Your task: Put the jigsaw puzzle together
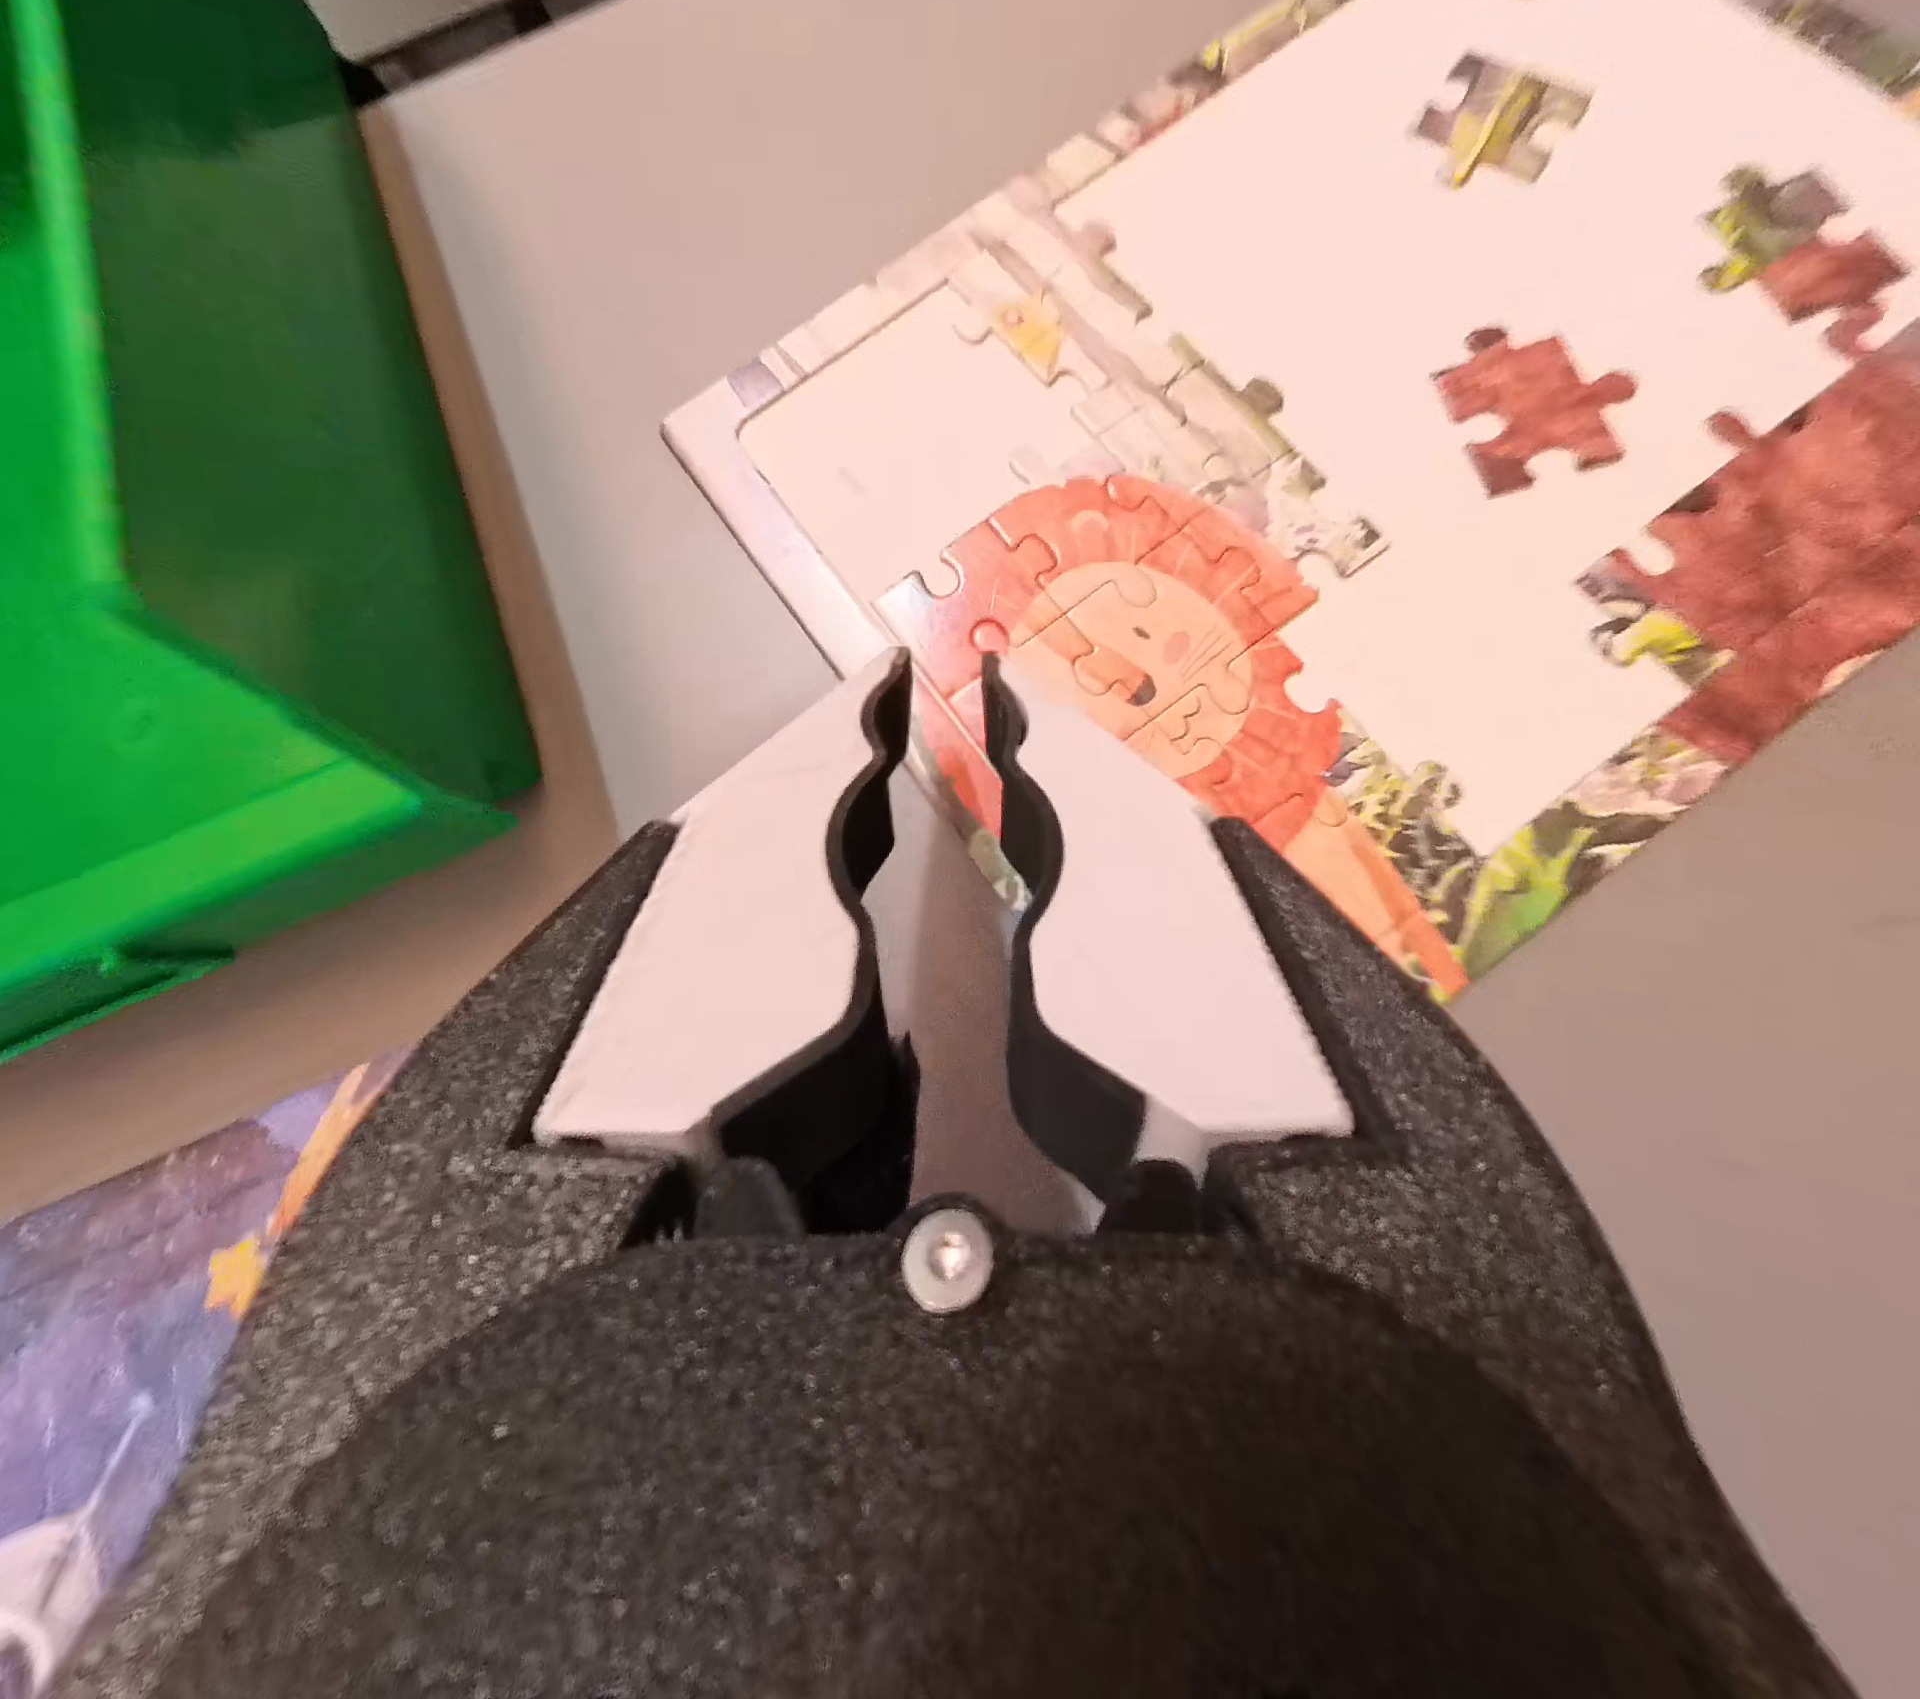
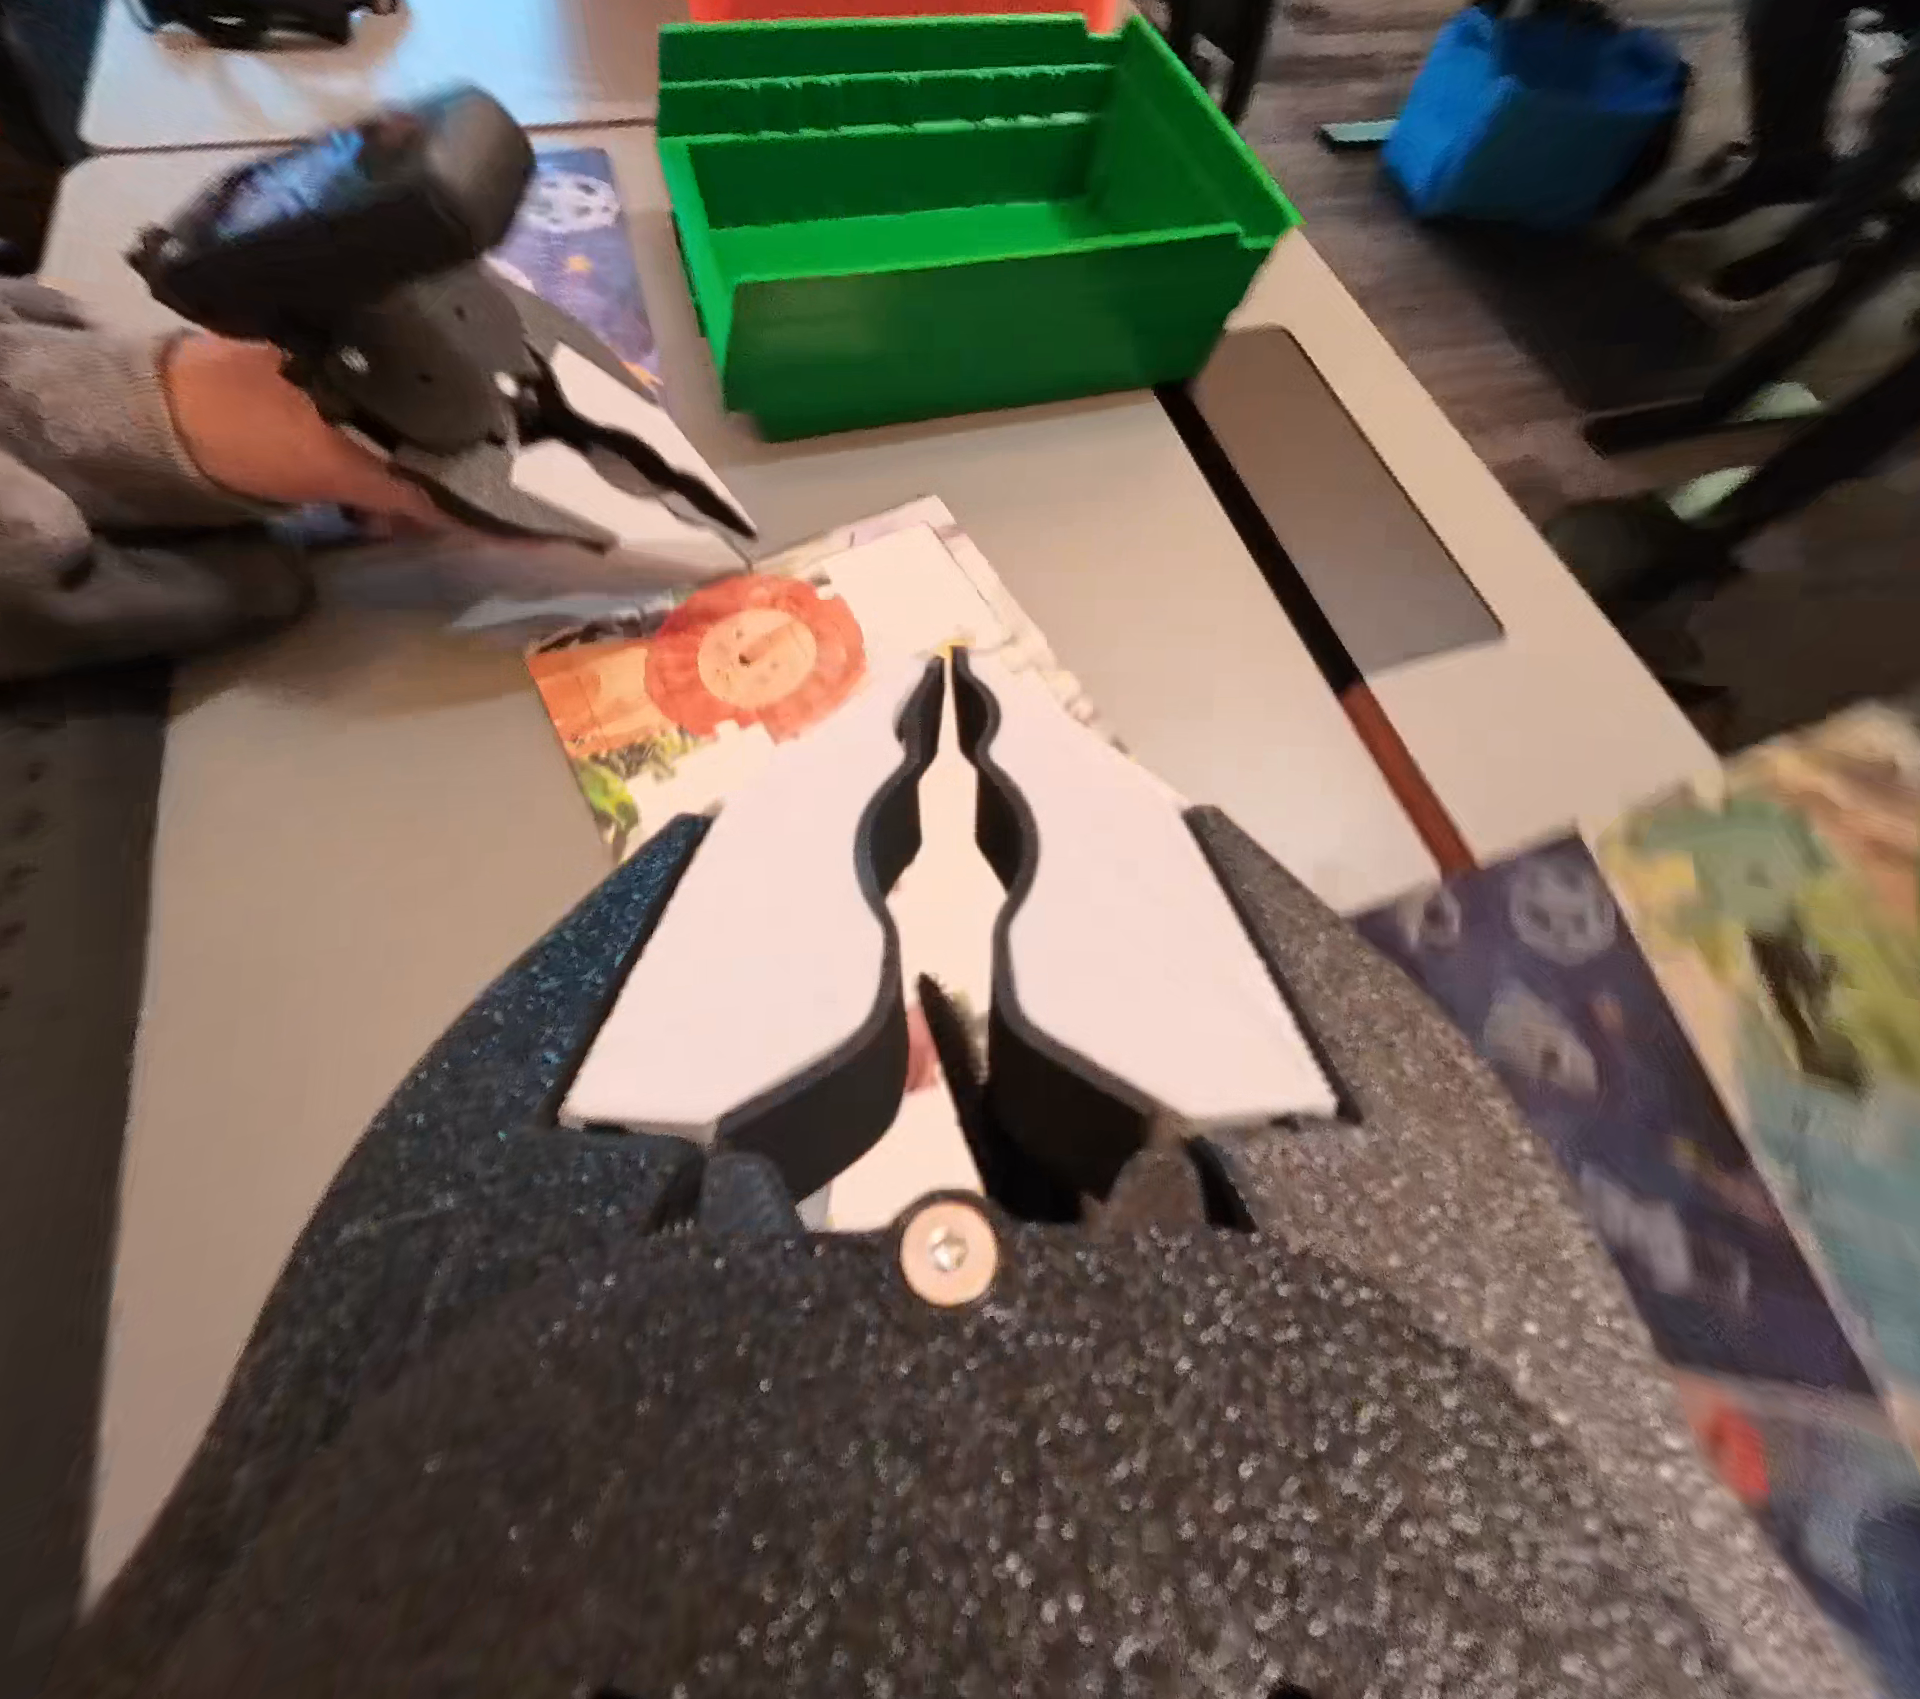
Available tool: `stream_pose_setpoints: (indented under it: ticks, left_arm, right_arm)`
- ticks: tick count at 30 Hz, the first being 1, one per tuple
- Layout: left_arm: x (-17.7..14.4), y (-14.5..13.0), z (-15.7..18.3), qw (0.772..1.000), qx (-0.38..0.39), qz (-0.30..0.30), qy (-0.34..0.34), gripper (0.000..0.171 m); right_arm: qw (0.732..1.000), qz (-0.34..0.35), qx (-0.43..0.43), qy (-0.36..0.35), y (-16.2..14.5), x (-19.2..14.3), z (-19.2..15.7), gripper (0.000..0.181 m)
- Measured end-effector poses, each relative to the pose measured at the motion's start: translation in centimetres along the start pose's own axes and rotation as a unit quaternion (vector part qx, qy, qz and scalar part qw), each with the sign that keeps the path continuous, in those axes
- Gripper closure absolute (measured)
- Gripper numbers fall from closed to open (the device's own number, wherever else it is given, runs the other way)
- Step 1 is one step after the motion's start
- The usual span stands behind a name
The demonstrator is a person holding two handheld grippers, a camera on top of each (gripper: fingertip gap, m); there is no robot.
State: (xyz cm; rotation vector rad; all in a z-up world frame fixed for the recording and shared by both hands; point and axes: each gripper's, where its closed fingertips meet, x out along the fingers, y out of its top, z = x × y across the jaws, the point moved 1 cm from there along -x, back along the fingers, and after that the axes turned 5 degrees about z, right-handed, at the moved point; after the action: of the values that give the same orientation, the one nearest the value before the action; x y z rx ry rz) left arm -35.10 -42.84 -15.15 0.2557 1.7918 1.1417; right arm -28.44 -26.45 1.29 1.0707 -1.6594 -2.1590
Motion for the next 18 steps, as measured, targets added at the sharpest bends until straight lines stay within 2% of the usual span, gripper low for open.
stream_pose_setpoints:
  ticks: [2, 5, 9, 11, 13, 16, 18]
  left_arm:
    - [-1.8, 1.0, 0.4, 1.000, -0.013, 0.020, 0.017, 0.158]
    - [-4.5, 1.2, 1.4, 0.997, -0.035, 0.043, 0.052, 0.158]
    - [-6.3, -0.5, 6.2, 0.994, -0.089, 0.067, -0.004, 0.158]
    - [-6.6, -1.4, 7.3, 0.992, -0.094, 0.084, -0.001, 0.152]
    - [-6.8, -1.4, 7.5, 0.993, -0.071, 0.097, 0.017, 0.146]
    - [-7.6, 0.1, 6.8, 0.984, -0.055, 0.161, 0.048, 0.147]
    - [-7.0, -0.6, 6.5, 0.984, -0.072, 0.156, 0.049, 0.147]
  right_arm:
    - [0.999, 0.006, 0.032, -0.027, -2.4, -2.2, -1.6, 0.173]
    - [0.994, 0.050, 0.070, -0.068, -6.7, -4.1, -5.1, 0.164]
    - [0.986, 0.068, 0.047, -0.144, -12.1, -5.7, -8.5, 0.146]
    - [0.977, 0.072, 0.046, -0.195, -14.1, -6.5, -9.0, 0.146]
    - [0.977, 0.069, 0.043, -0.199, -14.2, -6.9, -9.7, 0.140]
    - [0.972, 0.092, 0.038, -0.212, -13.7, -7.6, -9.5, 0.151]
    - [0.975, 0.069, 0.054, -0.202, -14.5, -7.1, -9.3, 0.150]
